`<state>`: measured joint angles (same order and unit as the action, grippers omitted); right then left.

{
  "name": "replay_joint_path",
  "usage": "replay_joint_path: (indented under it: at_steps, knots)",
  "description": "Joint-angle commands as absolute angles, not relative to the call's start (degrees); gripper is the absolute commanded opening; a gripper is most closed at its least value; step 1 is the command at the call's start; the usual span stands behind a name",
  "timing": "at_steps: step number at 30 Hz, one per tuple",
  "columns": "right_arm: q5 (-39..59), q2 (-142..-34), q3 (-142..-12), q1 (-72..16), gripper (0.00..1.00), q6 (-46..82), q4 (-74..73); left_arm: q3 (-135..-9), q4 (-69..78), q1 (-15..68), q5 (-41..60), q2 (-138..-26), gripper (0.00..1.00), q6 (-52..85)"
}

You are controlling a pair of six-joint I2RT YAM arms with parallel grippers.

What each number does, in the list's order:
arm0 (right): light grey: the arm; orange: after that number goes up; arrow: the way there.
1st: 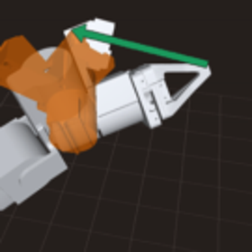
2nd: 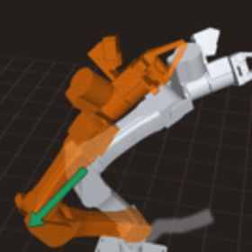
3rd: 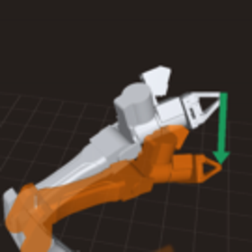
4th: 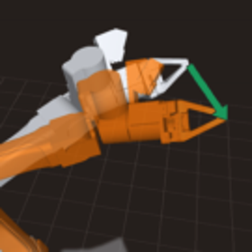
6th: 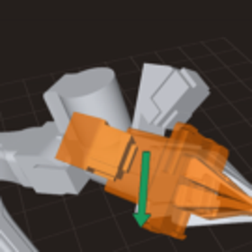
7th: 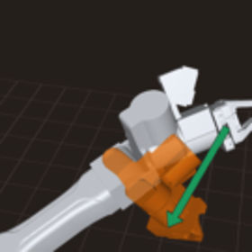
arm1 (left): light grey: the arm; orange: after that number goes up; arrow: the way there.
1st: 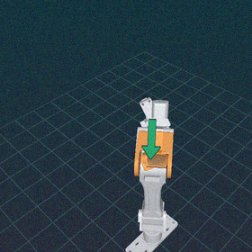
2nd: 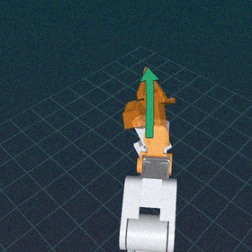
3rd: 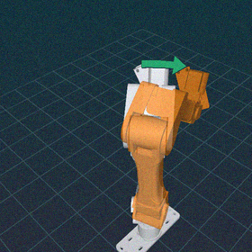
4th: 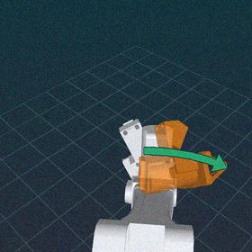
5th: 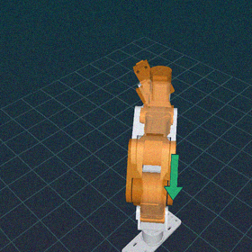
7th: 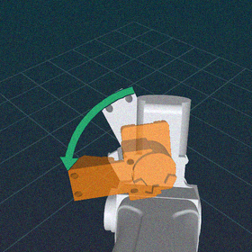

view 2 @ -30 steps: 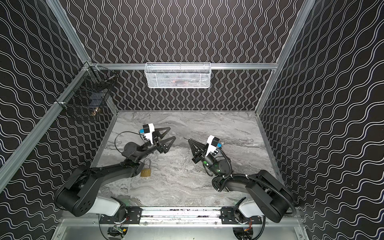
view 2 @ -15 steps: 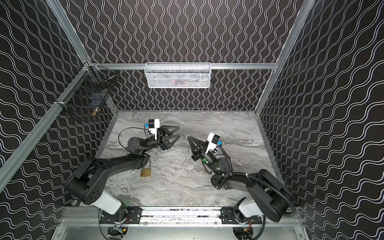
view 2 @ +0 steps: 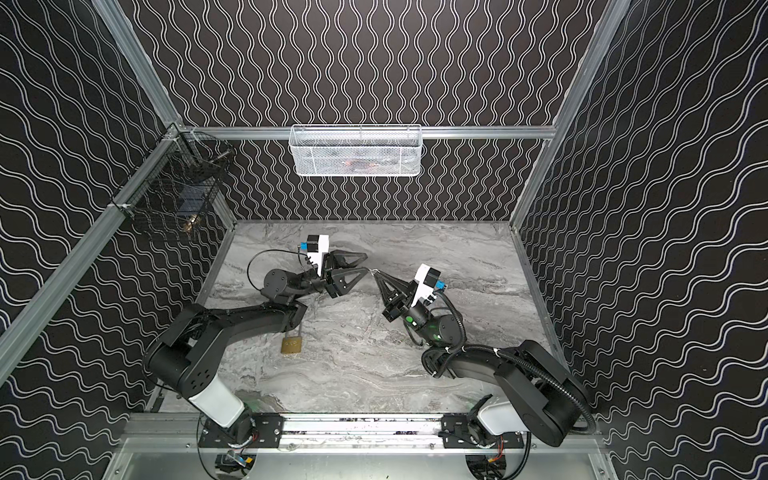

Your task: Unlock with the key

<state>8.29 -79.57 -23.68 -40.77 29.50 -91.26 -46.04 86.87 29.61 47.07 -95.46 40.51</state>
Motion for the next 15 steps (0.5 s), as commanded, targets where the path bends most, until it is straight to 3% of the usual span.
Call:
replay_joint_path:
  at_steps: [1, 8, 13, 15]
  knots:
    - [8.69, -79.97, -24.49, -40.76, 0.0, 30.16, -99.1, -47.13, 88.97, 29.89, 50.3, -95.36, 0.57, 41.87]
    - [8.89, -80.49, -25.31, -40.78, 0.0, 30.44, -99.14, -48.63, 88.97, 29.91, 54.02, -95.32, 0.42, 43.89]
    - [8.88, -80.22, -25.31, -40.78, 0.0, 30.36, -99.15, -49.44, 88.96, 29.94, 56.17, -95.71, 0.16, 44.95]
    - [8.62, -80.16, -25.14, -40.78, 0.0, 30.36, -99.16, -49.41, 88.95, 29.88, 56.02, -95.72, 0.14, 45.16]
